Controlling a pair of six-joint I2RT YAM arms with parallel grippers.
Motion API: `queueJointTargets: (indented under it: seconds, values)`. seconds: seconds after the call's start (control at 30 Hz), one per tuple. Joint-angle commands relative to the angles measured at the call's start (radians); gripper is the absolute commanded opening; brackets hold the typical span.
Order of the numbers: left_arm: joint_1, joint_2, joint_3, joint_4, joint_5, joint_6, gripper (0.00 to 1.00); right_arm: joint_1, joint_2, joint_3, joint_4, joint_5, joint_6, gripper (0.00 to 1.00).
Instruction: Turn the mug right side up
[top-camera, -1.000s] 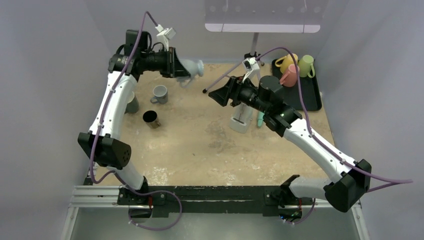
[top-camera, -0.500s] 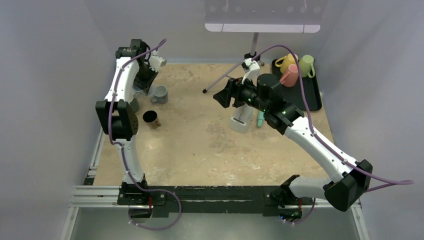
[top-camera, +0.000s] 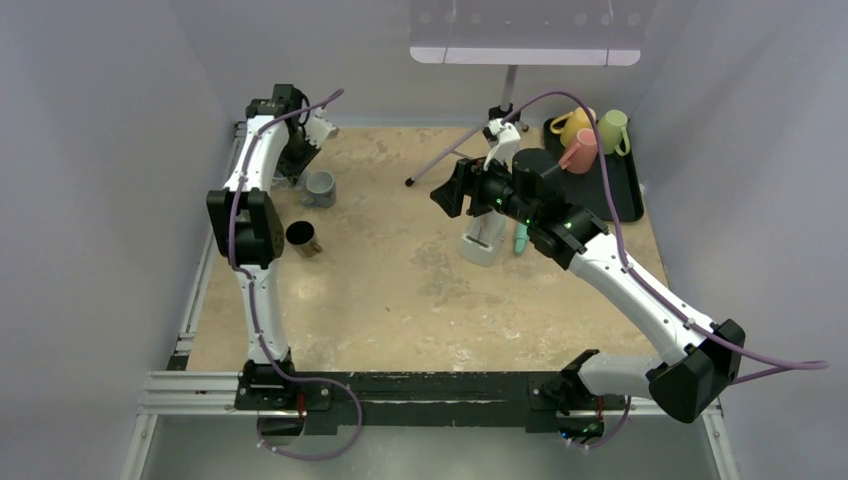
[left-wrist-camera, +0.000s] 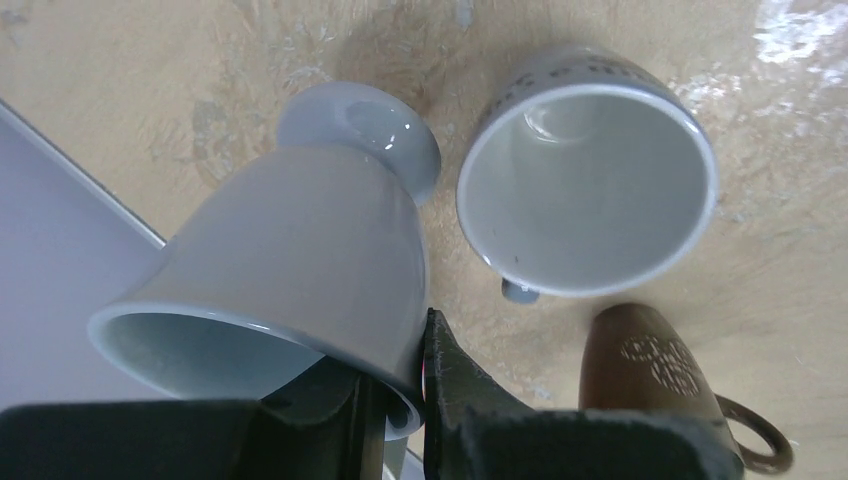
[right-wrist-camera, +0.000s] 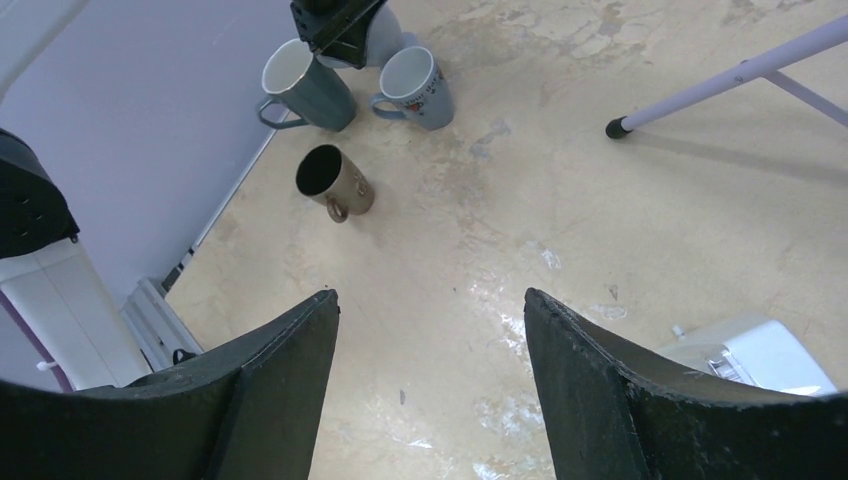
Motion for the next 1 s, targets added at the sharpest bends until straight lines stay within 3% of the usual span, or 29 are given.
queueJointTargets:
  seconds: [0.0,0.33,0.73,0.97]
  values:
    - [0.032,0.033,-0.004,0.048,-0.063,0.042,0.00,-0.001,-0.011,0.035,0.005,0.024,-0.022,0.72]
    - [0.036,0.077,-0.082,0.077,-0.068,0.086,0.00,-0.001,-0.008,0.046,-0.017,0.040,-0.038,0.72]
    - [0.036,0.052,-0.073,0.156,-0.068,0.070,0.46,-0.001,0.003,0.080,-0.036,0.039,-0.053,0.73]
    - [0.036,0.002,-0.046,0.187,-0.058,0.056,0.54,-0.001,0.007,0.088,-0.043,0.038,-0.058,0.73]
